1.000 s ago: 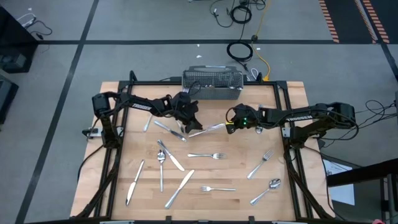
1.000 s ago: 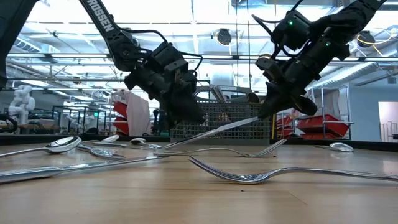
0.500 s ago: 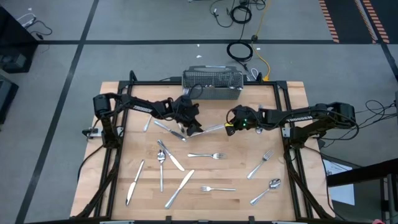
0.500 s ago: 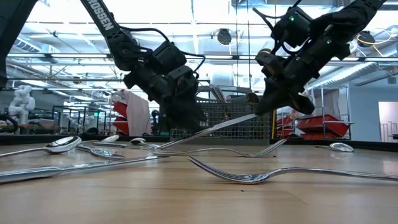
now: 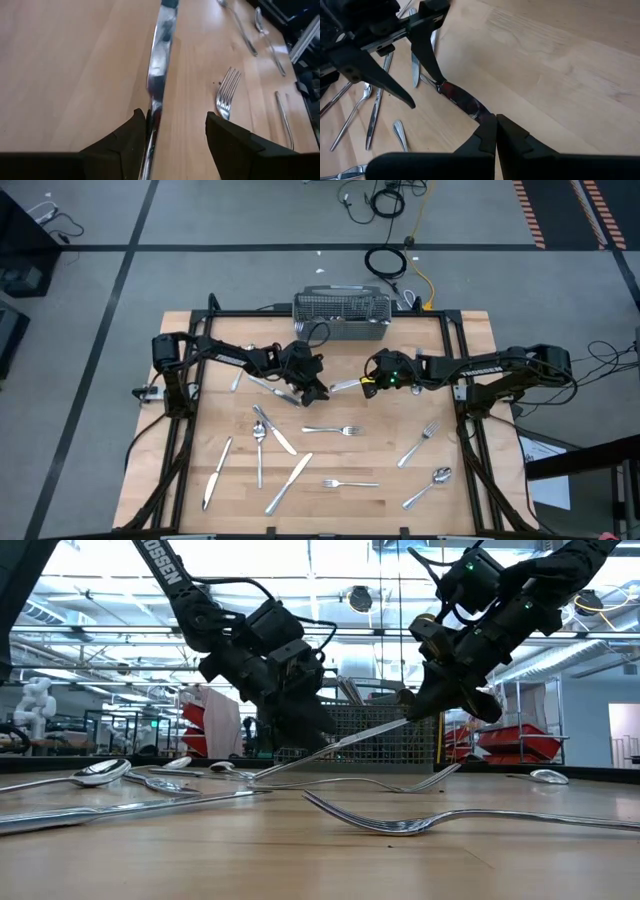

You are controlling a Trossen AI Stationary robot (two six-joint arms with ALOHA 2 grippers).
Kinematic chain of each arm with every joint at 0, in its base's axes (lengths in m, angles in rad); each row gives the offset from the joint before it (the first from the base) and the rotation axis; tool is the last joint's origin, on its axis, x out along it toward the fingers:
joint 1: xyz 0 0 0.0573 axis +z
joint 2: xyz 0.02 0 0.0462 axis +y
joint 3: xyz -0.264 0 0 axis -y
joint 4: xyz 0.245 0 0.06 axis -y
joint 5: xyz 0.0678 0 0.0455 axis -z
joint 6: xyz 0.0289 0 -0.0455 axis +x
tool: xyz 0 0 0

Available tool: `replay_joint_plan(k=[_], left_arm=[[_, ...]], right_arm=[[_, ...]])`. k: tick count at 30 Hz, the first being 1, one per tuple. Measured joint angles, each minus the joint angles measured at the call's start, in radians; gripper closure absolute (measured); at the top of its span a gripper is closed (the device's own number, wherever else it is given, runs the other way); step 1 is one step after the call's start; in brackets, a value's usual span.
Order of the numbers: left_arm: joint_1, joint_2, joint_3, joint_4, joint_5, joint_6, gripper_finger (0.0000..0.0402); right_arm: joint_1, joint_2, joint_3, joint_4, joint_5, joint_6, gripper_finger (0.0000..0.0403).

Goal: Sort silverware
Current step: Put the silver table knife into the silverware organizer

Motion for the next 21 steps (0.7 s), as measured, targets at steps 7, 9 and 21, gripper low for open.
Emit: replay_joint_plan(k=[7, 9, 21], left_arm=[[-0.008, 0.022, 0.001, 0.029, -0.037, 0.005, 0.0251], [-0.008, 0.044, 0.000, 0.037, -0.036, 0.003, 0.0283], [-0.011, 0.060, 0.000, 0.047, -0.044, 0.026, 0.0377]], right_arm=[[0.005, 0.000, 0.000, 0.009, 0.000, -0.012, 0.0403], [0.005, 0.000, 0.000, 0.016, 0.000, -0.015, 0.0403], [0.006, 0.000, 0.000, 0.026, 0.011, -0.049, 0.0403]])
